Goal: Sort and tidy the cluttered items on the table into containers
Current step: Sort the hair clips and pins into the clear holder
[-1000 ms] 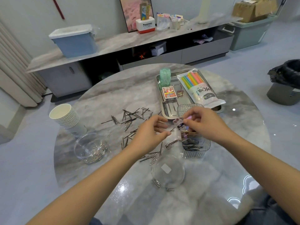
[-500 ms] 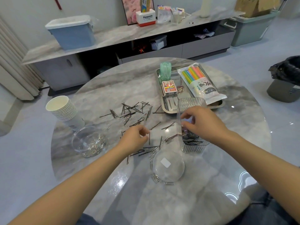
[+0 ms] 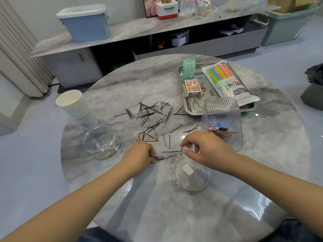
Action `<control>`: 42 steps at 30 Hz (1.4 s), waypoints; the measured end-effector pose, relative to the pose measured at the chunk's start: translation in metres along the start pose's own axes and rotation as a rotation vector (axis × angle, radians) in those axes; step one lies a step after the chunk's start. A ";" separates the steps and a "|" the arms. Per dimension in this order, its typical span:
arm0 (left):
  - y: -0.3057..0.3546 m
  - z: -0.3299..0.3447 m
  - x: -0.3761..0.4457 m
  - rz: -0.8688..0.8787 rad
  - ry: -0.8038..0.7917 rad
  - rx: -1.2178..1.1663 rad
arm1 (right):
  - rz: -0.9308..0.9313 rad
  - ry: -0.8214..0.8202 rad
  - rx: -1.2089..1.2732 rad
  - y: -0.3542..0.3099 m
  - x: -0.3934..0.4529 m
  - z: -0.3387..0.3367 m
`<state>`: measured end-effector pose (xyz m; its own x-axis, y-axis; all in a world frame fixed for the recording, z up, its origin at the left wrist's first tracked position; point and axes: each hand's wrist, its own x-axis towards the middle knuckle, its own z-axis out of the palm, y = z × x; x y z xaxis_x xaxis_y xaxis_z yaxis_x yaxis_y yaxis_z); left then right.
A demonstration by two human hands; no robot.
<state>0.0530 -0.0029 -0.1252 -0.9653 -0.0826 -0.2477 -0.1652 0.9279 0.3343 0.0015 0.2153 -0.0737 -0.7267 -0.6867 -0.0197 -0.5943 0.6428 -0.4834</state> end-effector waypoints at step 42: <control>0.026 -0.031 -0.018 -0.046 -0.006 -0.720 | 0.265 -0.159 0.524 -0.015 0.004 0.026</control>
<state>0.0603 0.0119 -0.0836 -0.9534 -0.1121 -0.2800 -0.2998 0.4536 0.8392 0.0166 0.1943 -0.0891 -0.7425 -0.5941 -0.3094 -0.1216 0.5739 -0.8099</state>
